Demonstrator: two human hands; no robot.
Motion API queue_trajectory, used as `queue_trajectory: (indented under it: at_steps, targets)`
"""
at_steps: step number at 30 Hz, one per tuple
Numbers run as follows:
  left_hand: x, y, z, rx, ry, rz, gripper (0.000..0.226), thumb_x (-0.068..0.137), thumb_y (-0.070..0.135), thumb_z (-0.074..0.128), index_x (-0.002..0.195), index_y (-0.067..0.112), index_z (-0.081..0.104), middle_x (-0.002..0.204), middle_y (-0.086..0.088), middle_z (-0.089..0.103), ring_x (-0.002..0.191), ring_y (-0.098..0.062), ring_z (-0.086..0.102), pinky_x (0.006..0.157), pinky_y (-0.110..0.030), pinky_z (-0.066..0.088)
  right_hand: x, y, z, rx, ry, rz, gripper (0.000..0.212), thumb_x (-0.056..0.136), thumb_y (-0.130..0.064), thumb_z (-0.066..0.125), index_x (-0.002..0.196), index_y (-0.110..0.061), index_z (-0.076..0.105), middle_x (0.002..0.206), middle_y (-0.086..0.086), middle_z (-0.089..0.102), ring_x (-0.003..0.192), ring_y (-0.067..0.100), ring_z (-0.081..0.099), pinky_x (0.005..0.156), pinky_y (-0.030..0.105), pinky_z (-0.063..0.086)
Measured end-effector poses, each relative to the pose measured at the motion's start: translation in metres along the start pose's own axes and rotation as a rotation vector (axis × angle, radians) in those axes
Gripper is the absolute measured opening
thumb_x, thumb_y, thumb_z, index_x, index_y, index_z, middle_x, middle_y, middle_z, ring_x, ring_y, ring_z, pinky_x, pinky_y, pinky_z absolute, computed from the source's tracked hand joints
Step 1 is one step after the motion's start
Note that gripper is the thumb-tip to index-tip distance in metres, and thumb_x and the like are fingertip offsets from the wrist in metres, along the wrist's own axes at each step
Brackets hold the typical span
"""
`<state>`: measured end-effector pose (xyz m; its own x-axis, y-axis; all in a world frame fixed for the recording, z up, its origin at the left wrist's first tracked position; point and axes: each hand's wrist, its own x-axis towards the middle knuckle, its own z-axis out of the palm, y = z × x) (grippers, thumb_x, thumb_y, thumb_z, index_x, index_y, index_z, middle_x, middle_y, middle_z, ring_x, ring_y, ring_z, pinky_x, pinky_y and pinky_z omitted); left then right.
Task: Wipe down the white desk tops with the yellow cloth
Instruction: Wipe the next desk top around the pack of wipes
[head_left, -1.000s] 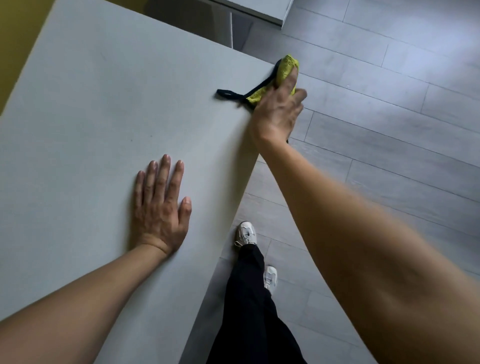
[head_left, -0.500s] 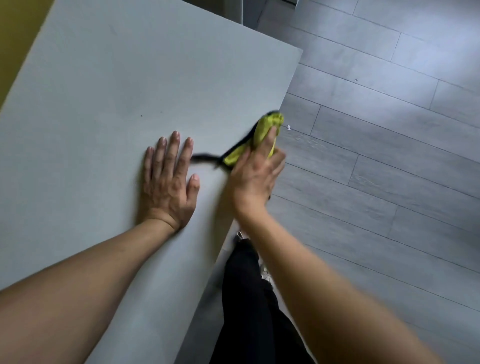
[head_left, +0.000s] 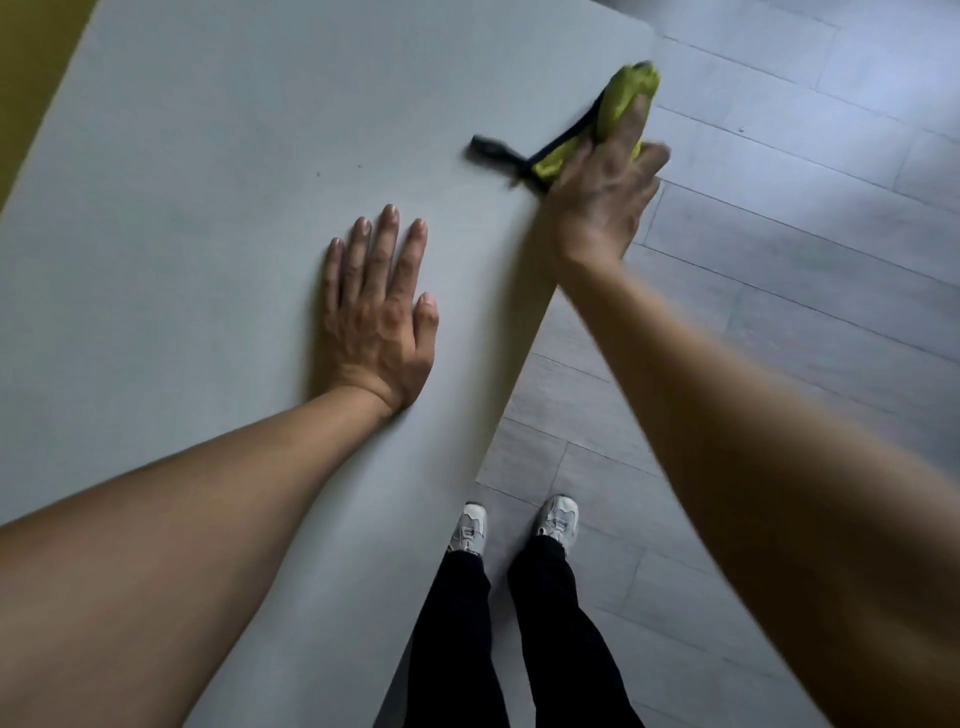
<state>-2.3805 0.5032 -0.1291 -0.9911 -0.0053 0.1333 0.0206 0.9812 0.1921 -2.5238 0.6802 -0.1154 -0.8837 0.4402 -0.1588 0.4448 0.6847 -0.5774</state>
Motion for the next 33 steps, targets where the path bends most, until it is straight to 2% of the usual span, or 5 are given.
queue_trajectory:
  at_steps: [8,19,25,29,33]
  targets:
    - [0.0,-0.003,0.005,0.004,0.021,0.011,0.067,0.098,0.034,0.041,0.162,0.017,0.037,0.17,-0.011,0.03,0.156,-0.035,0.03,0.128,-0.054,0.017,-0.213,0.053,-0.002,0.07,-0.087,-0.01,0.067,0.101,-0.041,0.036,0.162,-0.02,0.019,0.136,0.02,0.042,0.12,0.04,0.045,0.096,0.053,0.046]
    - [0.002,-0.004,0.006,-0.045,0.045,0.0,0.064,0.1,0.035,0.037,0.162,0.02,0.037,0.17,-0.01,0.03,0.157,-0.034,0.028,0.129,-0.05,0.013,-0.061,0.01,-0.002,-0.03,-0.037,0.037,0.063,0.107,-0.03,0.039,0.163,-0.025,0.011,0.141,0.014,0.037,0.124,0.035,0.046,0.103,0.045,0.041]
    - [0.001,-0.005,0.004,-0.054,0.037,-0.001,0.063,0.1,0.036,0.034,0.161,0.018,0.04,0.169,-0.011,0.031,0.156,-0.035,0.029,0.129,-0.052,0.015,-0.172,0.042,0.005,0.079,-0.058,0.029,0.065,0.104,-0.028,0.043,0.162,-0.03,0.015,0.134,0.019,0.039,0.122,0.041,0.045,0.099,0.052,0.043]
    - [0.0,-0.003,0.001,-0.058,0.013,-0.005,0.064,0.1,0.036,0.034,0.162,0.019,0.039,0.169,-0.011,0.031,0.156,-0.035,0.029,0.129,-0.053,0.015,-0.268,0.064,0.004,0.054,-0.03,-0.008,0.064,0.101,-0.038,0.038,0.161,-0.021,0.024,0.13,0.018,0.044,0.113,0.039,0.048,0.094,0.052,0.047]
    - [0.002,-0.003,-0.001,-0.066,-0.015,-0.006,0.066,0.099,0.036,0.033,0.162,0.019,0.038,0.17,-0.011,0.029,0.157,-0.035,0.027,0.129,-0.051,0.012,-0.241,0.057,0.002,0.075,-0.042,0.021,0.064,0.103,-0.034,0.042,0.162,-0.026,0.019,0.132,0.019,0.041,0.118,0.04,0.046,0.096,0.053,0.045]
